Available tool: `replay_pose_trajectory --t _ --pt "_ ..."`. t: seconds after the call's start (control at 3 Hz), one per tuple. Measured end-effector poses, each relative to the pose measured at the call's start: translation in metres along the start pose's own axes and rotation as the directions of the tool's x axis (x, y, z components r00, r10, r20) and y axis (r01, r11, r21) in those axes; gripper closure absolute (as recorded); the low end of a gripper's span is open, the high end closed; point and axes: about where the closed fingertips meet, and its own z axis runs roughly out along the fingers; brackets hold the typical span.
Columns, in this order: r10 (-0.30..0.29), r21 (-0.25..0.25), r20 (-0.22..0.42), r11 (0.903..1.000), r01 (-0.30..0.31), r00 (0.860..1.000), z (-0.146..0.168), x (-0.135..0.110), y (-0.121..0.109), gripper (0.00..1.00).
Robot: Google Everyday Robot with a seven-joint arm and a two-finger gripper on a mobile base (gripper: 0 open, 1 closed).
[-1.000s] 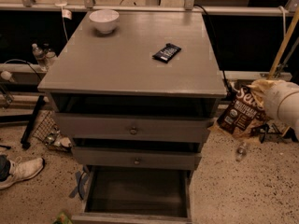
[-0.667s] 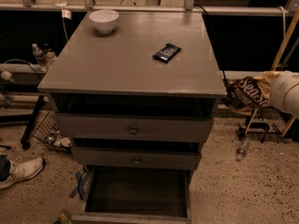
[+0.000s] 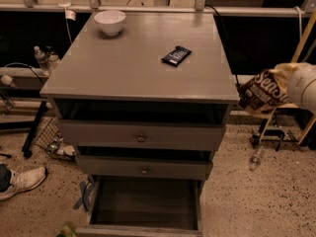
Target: Pick brown chip bag from bottom drawer and place on counter
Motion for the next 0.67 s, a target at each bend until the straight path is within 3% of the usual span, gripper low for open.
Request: replay_pose_trajectory --t 0.33,0.67 --pt "-0.075 0.088 0.001 0.9933 0.075 0.997 0.003 -0.004 -0.044 1.0" --pt "-0.155 0.179 0.0 0.972 0.152 0.988 0.007 -0.014 -0.087 1.0"
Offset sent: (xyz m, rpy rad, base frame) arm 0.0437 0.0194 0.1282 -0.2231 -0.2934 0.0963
